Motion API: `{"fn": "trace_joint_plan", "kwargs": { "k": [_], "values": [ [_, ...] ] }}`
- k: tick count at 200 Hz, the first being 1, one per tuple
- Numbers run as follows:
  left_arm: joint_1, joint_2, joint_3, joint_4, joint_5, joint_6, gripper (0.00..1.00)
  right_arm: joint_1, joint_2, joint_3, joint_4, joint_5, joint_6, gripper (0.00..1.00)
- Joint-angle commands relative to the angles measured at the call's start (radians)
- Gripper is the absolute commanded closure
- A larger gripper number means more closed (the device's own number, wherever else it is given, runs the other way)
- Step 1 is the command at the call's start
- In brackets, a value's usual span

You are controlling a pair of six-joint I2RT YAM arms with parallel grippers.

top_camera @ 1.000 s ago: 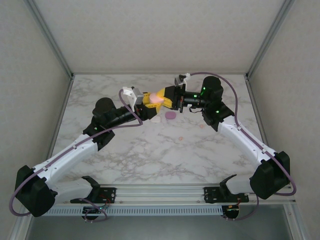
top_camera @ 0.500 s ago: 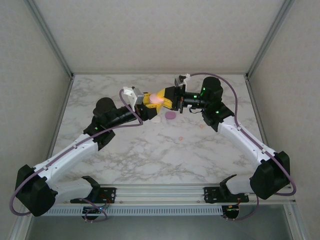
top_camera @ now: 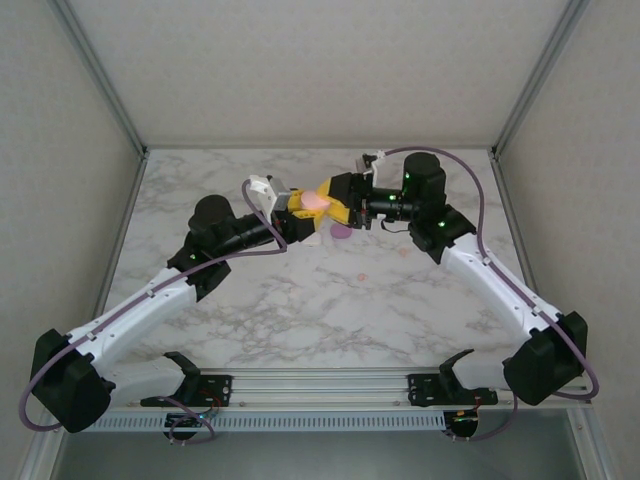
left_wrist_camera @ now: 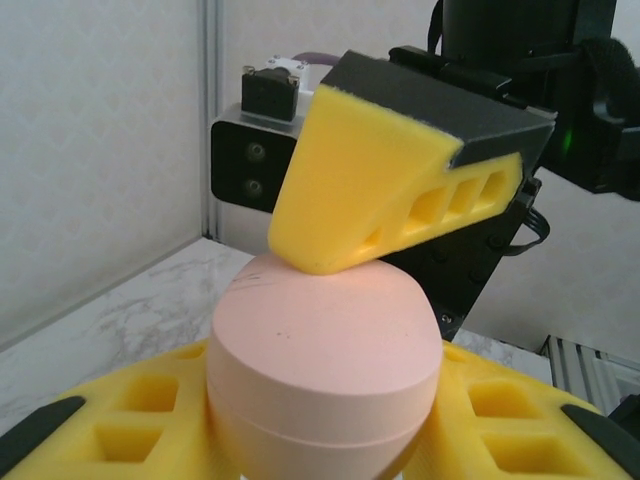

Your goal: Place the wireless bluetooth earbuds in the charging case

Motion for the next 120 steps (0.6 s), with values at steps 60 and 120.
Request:
{"fn": "trace_joint_plan", "kwargs": {
  "k": [60, 120],
  "values": [
    [-0.006, -0.002, -0.024, 0.092, 0.017, -0.049, 0.77, -0.005, -0.092, 0.171, -0.506, 0.14, -0.67, 0.36],
    [-0.007, 0.017, -0.017, 0.115, 0.039, -0.07, 0.77, -0.004, -0.058, 0.225, -0.587, 0.12, -0.719, 0.38]
  ]
}}
